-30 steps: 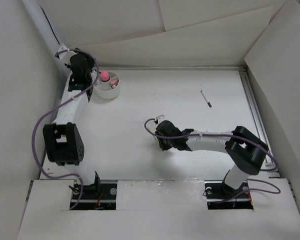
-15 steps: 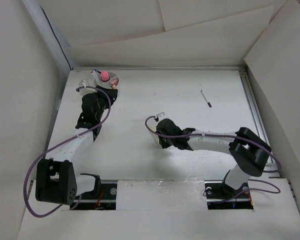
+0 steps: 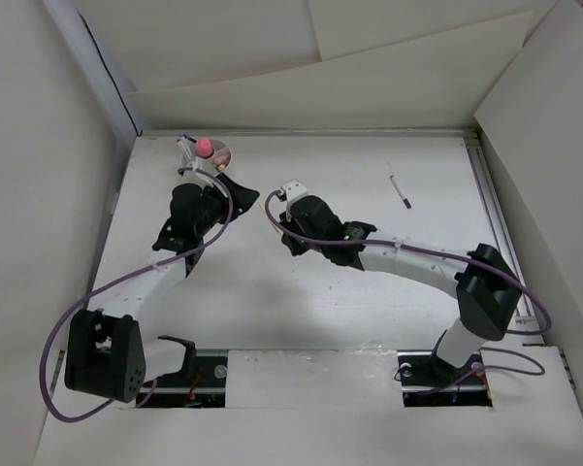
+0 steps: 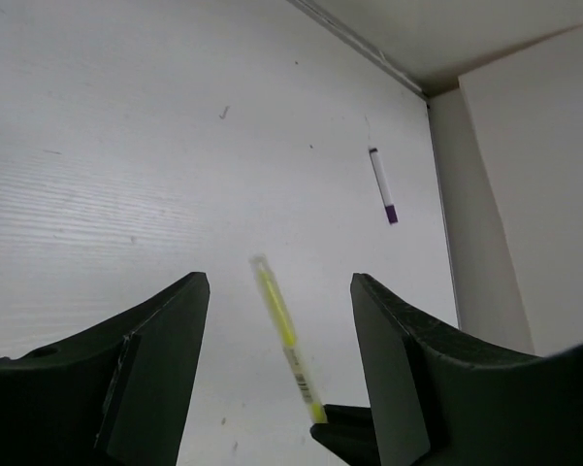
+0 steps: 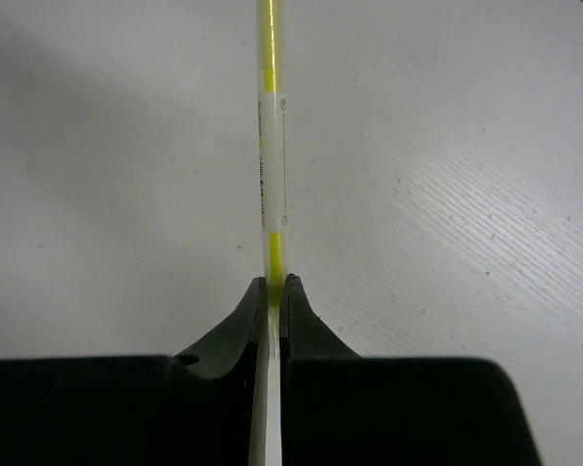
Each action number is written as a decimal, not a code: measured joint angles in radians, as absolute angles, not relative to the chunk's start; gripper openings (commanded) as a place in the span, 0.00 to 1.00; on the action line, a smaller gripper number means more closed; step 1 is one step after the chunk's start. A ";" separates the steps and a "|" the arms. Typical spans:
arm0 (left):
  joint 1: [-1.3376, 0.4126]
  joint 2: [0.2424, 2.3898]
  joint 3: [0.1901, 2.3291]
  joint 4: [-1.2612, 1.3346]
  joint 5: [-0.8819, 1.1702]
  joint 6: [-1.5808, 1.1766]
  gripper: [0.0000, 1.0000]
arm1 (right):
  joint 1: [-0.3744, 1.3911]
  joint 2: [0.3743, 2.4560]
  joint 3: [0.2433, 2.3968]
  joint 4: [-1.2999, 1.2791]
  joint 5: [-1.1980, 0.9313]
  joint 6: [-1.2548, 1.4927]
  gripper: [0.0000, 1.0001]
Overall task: Sort the stationery into containers
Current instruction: Grab a piece of stationery with the right arm, then pass the stationery from the right arm to the left, then place the stationery into the container
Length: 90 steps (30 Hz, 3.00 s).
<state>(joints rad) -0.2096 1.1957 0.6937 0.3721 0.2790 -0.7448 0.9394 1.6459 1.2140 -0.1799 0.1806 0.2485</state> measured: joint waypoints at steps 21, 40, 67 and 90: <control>-0.306 1.281 0.754 0.297 0.214 -0.682 0.29 | 0.939 1.648 1.217 -0.195 0.146 0.213 0.00; -0.328 1.327 0.776 0.351 0.235 -0.749 0.00 | 0.942 1.624 1.222 -0.201 0.143 0.214 0.04; -0.007 1.795 1.753 0.009 0.008 -0.738 0.00 | 0.763 1.264 1.031 -0.165 0.137 0.214 0.65; 0.106 2.159 2.066 -0.033 -0.295 -0.662 0.00 | 0.641 1.300 1.014 -0.148 0.029 0.214 0.66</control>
<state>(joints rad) 0.1062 2.1586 2.0663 -0.0330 -0.2951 -0.6617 0.6411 1.2999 1.0138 -0.1482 0.0288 0.2142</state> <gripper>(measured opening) 0.077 0.656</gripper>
